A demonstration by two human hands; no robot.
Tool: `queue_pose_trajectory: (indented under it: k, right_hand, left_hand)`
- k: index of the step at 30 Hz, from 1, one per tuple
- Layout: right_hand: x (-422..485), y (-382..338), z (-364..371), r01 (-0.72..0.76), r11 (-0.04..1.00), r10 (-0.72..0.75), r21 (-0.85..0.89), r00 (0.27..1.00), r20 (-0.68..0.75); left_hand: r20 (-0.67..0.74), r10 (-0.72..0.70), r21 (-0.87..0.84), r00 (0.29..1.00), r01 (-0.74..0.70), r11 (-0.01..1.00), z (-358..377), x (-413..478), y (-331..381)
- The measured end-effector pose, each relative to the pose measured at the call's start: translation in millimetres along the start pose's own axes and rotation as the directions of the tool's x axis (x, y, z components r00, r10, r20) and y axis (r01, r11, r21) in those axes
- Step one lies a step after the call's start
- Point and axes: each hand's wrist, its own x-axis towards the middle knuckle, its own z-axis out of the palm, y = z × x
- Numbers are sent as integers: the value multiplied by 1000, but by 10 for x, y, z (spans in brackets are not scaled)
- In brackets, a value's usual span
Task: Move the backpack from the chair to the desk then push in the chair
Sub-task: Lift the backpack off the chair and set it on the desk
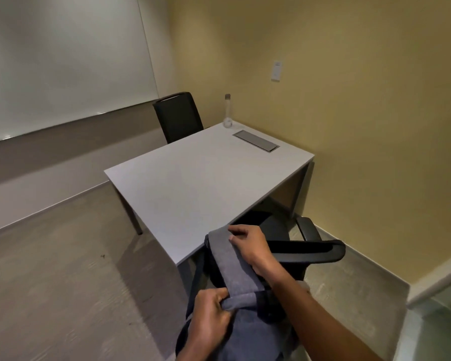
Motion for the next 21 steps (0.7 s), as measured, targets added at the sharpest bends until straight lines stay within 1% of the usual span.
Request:
queue_pose_trajectory:
  k: [2,5,7,9,12,14,15,16,17,18,20,21]
  right_hand:
    - [4,-83,120,29,999,-28,-22,999,28]
    - [-35,-164,321,58,994,-44,-94,988,145]
    - [-78,-165,463,70,983,-31,-169,974,224]
    - [-134,-132,564,114,956,-25,-270,950,312]
    - [-278,-35,568,186,914,-4,-361,893,450]
    - [-419,48,453,183,910,22,-372,875,484]
    - [-496,96,365,169,916,33,-365,873,486]
    - [-576,163,251,137,929,40,-343,885,464]
    - [-662,245,121,93,946,45,-309,911,410]
    - [-759,356,-23,50,963,41,-266,945,325]
    - [-1016,657,-326,-4,988,17,-155,997,82]
    - [-1184,830,-478,-37,992,31,-117,998,-55]
  left_hand:
    - [-30,-13,-23,999,12,1000,-62,-47,-20]
    - [-73,-49,-32,996,47,998,-148,-155,-54]
    - [-107,-68,-22,992,66,998,-202,-244,-65]
    - [-130,-79,-9,988,79,997,-250,-334,-67]
    - [-76,-114,0,991,114,993,-305,-459,-84]
    - [-34,-133,17,991,134,991,-323,-524,-96]
    - [-40,-128,33,991,130,991,-331,-550,-104]
    - [-52,-123,55,991,126,991,-339,-575,-108]
    - [-56,-118,76,991,122,990,-349,-597,-112]
    - [-45,-110,95,993,114,989,-348,-620,-123]
    - [-10,-96,141,995,97,985,-321,-662,-138]
    - [-11,-104,161,995,104,981,-300,-688,-127]
